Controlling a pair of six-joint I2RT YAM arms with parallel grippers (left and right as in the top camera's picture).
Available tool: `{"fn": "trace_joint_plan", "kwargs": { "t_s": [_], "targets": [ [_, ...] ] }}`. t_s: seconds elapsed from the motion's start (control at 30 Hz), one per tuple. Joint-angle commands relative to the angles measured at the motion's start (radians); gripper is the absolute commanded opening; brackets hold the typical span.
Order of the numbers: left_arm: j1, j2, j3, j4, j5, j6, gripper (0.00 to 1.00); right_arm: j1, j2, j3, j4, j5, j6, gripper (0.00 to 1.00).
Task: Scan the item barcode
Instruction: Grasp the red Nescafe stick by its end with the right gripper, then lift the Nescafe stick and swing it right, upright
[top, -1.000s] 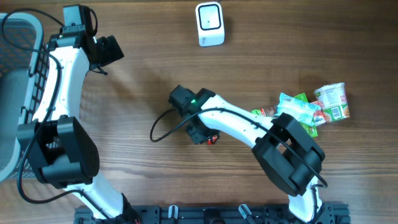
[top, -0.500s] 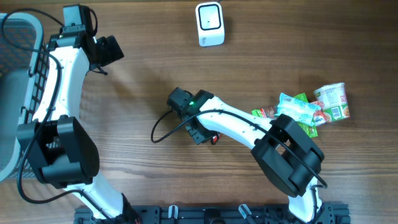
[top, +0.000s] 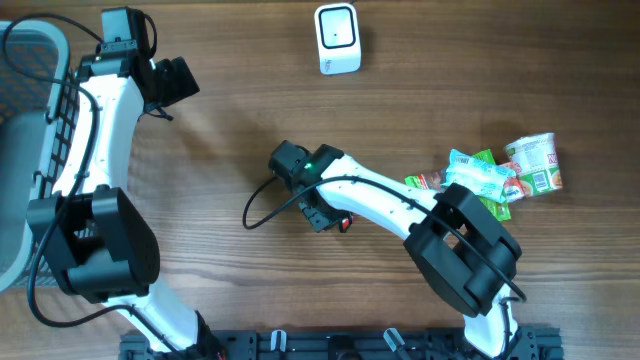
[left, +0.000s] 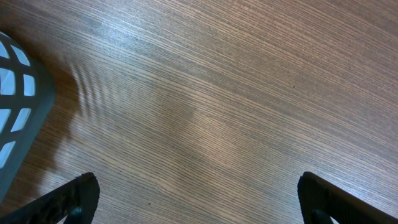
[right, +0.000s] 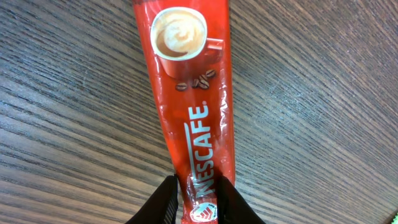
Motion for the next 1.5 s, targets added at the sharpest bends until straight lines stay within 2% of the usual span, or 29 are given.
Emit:
{"fn": "trace_joint_plan", "kwargs": {
  "t_s": [0.0, 0.17, 0.23, 0.33, 0.5, 0.57, 0.7, 0.9, 1.0, 1.1, 1.17, 1.3, 1.47],
  "targets": [
    [0.001, -0.002, 0.000, 0.002, 0.006, -0.002, 1.00, 0.003, 0.025, -0.033, 0.024, -0.005, 0.011, 0.27],
    [0.001, -0.002, 0.000, 0.002, 0.006, -0.002, 1.00, 0.003, 0.025, -0.111, 0.089, -0.051, 0.007, 0.25],
    [0.002, -0.002, 0.000, 0.002, 0.006, -0.002, 1.00, 0.002, 0.024, -0.098, 0.084, -0.079, 0.008, 0.04],
    [0.001, -0.002, 0.000, 0.002, 0.006, -0.002, 1.00, -0.019, -0.017, -0.071, 0.084, -0.182, -0.017, 0.04],
    [0.001, -0.002, 0.000, 0.002, 0.006, -0.002, 1.00, -0.113, -0.192, -0.070, 0.092, -0.417, -0.125, 0.04],
    [0.002, -0.002, 0.000, 0.002, 0.006, -0.002, 1.00, -0.190, -0.269, -0.070, 0.099, -0.587, -0.177, 0.04],
    [0.001, -0.002, 0.000, 0.002, 0.006, -0.002, 1.00, -0.282, -0.276, -0.090, 0.126, -0.830, -0.233, 0.04],
    [0.002, -0.002, 0.000, 0.002, 0.006, -0.002, 1.00, -0.312, -0.271, -0.282, 0.398, -1.132, -0.178, 0.04],
    [0.001, -0.002, 0.000, 0.002, 0.006, -0.002, 1.00, -0.319, -0.271, -0.396, 0.610, -1.400, -0.178, 0.04],
    [0.002, -0.002, 0.000, 0.002, 0.006, -0.002, 1.00, -0.362, -0.271, -0.409, 0.680, -1.661, -0.207, 0.04],
    [0.001, -0.002, 0.000, 0.002, 0.006, -0.002, 1.00, -0.413, -0.272, -0.409, 0.675, -1.759, -0.220, 0.04],
    [0.001, -0.002, 0.000, 0.002, 0.006, -0.002, 1.00, -0.498, -0.289, -0.409, 0.604, -1.760, -0.225, 0.04],
    [0.002, -0.002, 0.000, 0.002, 0.006, -0.002, 1.00, -0.626, -0.468, -0.409, 0.467, -1.760, -0.225, 0.04]
  ]
}}
